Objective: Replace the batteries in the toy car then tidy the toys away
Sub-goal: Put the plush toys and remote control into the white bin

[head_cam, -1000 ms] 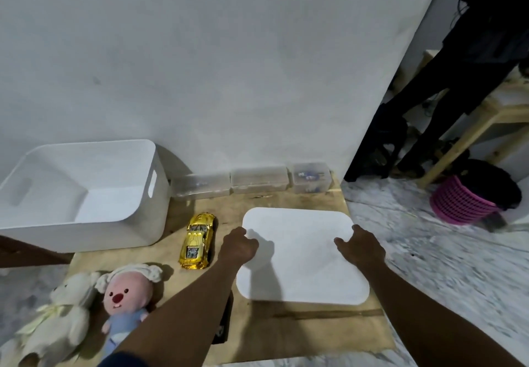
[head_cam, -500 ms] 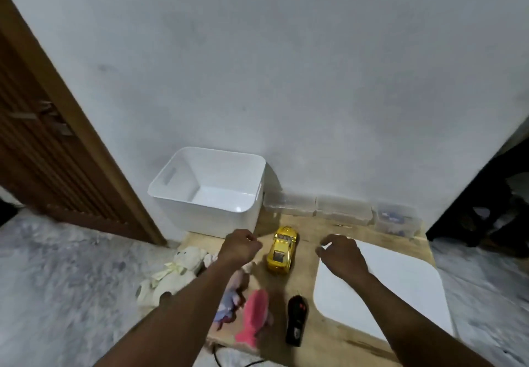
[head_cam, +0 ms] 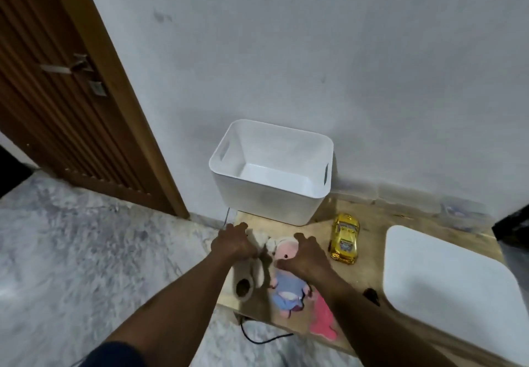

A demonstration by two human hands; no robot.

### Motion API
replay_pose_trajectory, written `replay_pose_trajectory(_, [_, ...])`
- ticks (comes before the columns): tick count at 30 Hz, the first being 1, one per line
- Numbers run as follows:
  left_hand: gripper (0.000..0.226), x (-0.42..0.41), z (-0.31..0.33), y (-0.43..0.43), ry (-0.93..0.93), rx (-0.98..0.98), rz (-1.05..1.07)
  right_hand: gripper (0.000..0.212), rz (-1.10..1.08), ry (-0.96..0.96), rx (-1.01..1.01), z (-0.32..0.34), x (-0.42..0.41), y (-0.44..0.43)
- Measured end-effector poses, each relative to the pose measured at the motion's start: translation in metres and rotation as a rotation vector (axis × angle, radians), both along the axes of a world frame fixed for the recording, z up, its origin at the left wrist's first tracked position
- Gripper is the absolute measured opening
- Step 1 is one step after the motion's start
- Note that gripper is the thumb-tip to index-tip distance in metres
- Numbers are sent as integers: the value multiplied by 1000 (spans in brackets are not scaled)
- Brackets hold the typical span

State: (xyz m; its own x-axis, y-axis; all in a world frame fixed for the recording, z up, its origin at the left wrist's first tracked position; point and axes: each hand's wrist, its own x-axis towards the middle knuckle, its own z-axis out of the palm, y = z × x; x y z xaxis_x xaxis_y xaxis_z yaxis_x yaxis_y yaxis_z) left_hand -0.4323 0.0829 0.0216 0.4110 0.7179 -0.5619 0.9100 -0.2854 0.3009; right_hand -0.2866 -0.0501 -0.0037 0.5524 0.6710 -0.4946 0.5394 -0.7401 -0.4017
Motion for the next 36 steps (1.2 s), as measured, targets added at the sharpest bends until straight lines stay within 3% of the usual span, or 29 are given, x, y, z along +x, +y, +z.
replay_pose_trajectory(3, [87, -4, -19, 6, -12, -99, -26, 99, -7, -23, 11, -14, -11, 3])
replay_pose_trajectory(8, [105, -6, -45, 9, -87, -136, -3, 107, -97, 37, 46, -26, -17, 11])
replay_pose_trajectory(14, [97, -12, -41, 13, -160, -154, 11, 96, -125, 40, 113, -17, -19, 11])
replay_pose_trajectory(21, [69, -47, 15, 7, -534, 1, 78, 85, -98, -89, 421, 38, -32, 0])
replay_pose_trajectory(26, [71, -56, 67, 16, -789, 141, 82, 87, -89, -204, 724, 88, -42, 0])
replay_pose_trajectory(31, [69, -36, 122, 49, -853, 267, 76, 83, -143, -276, 877, 135, -20, 29])
replay_pose_trajectory(36, [71, 5, 160, 86, -809, 374, 71, 75, -180, -305, 858, 169, 20, 75])
